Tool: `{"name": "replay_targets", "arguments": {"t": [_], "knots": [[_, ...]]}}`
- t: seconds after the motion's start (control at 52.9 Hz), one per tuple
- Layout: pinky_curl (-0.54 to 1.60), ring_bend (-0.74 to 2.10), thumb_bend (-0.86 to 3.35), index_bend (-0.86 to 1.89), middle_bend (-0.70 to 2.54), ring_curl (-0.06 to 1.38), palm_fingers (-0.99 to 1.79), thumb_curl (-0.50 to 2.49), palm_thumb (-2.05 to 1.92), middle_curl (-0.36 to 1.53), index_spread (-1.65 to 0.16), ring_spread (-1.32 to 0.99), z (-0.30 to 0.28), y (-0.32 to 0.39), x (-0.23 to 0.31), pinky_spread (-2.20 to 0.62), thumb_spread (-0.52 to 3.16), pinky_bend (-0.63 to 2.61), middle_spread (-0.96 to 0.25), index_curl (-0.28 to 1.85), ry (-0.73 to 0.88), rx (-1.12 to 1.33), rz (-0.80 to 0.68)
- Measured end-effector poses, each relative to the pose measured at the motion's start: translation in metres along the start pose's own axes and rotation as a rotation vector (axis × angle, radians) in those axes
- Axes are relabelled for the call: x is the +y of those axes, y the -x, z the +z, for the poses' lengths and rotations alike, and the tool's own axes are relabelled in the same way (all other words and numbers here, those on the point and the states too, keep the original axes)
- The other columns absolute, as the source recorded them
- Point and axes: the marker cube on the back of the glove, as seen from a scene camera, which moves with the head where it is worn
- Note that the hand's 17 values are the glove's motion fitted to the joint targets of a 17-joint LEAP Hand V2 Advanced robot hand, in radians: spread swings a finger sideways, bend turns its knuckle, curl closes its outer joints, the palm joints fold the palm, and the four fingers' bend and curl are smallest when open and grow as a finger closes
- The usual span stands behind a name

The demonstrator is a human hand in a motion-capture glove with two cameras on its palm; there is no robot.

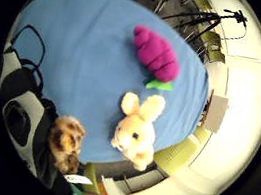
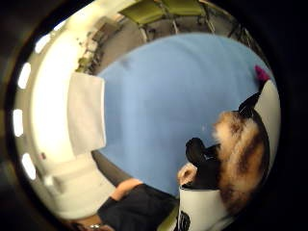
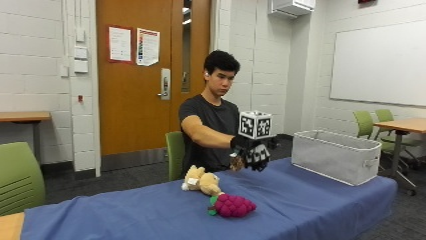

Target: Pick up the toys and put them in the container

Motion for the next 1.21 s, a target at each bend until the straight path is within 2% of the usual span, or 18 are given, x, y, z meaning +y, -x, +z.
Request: {"name": "replay_targets", "arguments": {"t": [0.113,0.208,0.264,0.34,0.397,0.472,0.586,0.699,0.812,0.926,1.001,1.02,1.039,1.058,1.077,1.096,1.114,1.209], "knots": [[0.41,0.96,0.22,0.72,0.86,0.52,1.25,0.65,0.57,0.59,-0.22,-0.45,-0.085,0.04,-0.005,-0.47,0.75,0.82,-0.35,0.65,-0.117,-0.044,-0.037],[0.41,0.98,0.22,0.74,0.88,0.53,1.23,0.7,0.56,0.6,-0.2,-0.44,-0.151,0.102,-0.004,-0.47,0.7,0.84,-0.34,0.67,-0.233,-0.103,-0.13],[0.41,0.99,0.23,0.75,0.89,0.53,1.22,0.73,0.56,0.6,-0.2,-0.44,-0.179,0.148,0.002,-0.47,0.68,0.85,-0.34,0.68,-0.289,-0.094,-0.217],[0.41,1.0,0.23,0.76,0.9,0.54,1.21,0.76,0.54,0.61,-0.19,-0.44,-0.205,0.215,0.007,-0.47,0.66,0.85,-0.33,0.68,-0.322,-0.092,-0.429],[0.41,1.0,0.24,0.76,0.9,0.54,1.21,0.79,0.54,0.61,-0.19,-0.44,-0.217,0.264,0.008,-0.47,0.64,0.86,-0.33,0.69,-0.327,-0.099,-0.483],[0.41,1.01,0.24,0.76,0.91,0.54,1.2,0.82,0.52,0.62,-0.19,-0.44,-0.224,0.319,0.014,-0.47,0.62,0.86,-0.33,0.69,-0.314,-0.151,-0.618],[0.41,1.02,0.25,0.76,0.91,0.54,1.19,0.87,0.51,0.62,-0.18,-0.44,-0.209,0.409,-0.003,-0.47,0.6,0.88,-0.33,0.7,-0.311,-0.117,-0.517],[0.41,1.03,0.26,0.76,0.91,0.54,1.18,0.92,0.49,0.62,-0.18,-0.43,-0.186,0.394,-0.051,-0.47,0.59,0.88,-0.33,0.71,-0.3,-0.105,-0.604],[0.41,1.04,0.27,0.75,0.9,0.55,1.17,0.97,0.47,0.63,-0.18,-0.43,-0.164,0.405,-0.06,-0.46,0.59,0.88,-0.33,0.72,-0.301,0.011,-0.671],[0.41,1.04,0.27,0.74,0.9,0.55,1.16,1.02,0.45,0.63,-0.19,-0.43,-0.152,0.416,-0.058,-0.46,0.59,0.89,-0.34,0.73,-0.174,-0.012,-0.519],[0.44,1.1,0.19,0.47,0.81,0.56,0.79,1.0,0.31,0.62,-0.23,-0.44,-0.14,0.405,-0.065,-0.44,0.71,0.98,-0.35,0.72,-0.088,0.091,-0.427],[0.43,1.05,0.03,0.19,0.69,0.56,0.07,0.88,0.05,0.59,-0.23,-0.39,-0.14,0.404,-0.065,-0.35,0.86,0.92,-0.29,0.65,-0.086,0.098,-0.425],[0.52,1.02,-0.03,0.18,0.65,0.61,-0.22,0.84,-0.03,0.6,-0.21,-0.33,-0.14,0.404,-0.065,-0.31,0.88,1.0,-0.24,0.72,-0.088,0.096,-0.427],[0.53,0.92,-0.1,0.13,0.59,0.59,-0.39,0.8,-0.11,0.58,-0.21,-0.28,-0.141,0.404,-0.064,-0.28,0.88,1.03,-0.19,0.71,-0.091,0.088,-0.425],[0.5,0.86,-0.11,0.08,0.56,0.57,-0.37,0.77,-0.13,0.56,-0.21,-0.26,-0.142,0.405,-0.063,-0.25,0.91,1.01,-0.17,0.65,-0.096,0.078,-0.419],[0.46,1.08,-0.01,0.08,0.7,0.6,0.23,0.78,-0.02,0.59,-0.24,-0.34,-0.143,0.405,-0.062,-0.27,1.0,0.97,-0.23,0.62,-0.101,0.067,-0.411],[0.42,0.74,-0.12,0.0,0.5,0.45,-0.32,0.73,-0.15,0.5,-0.23,-0.25,-0.145,0.405,-0.061,-0.22,0.96,0.97,-0.14,0.51,-0.107,0.056,-0.403],[0.39,0.59,-0.12,0.08,0.4,0.39,-0.27,0.61,-0.16,0.46,-0.22,-0.19,-0.152,0.386,-0.061,-0.15,1.01,0.95,-0.09,0.43,-0.15,0.14,-0.397]]}}
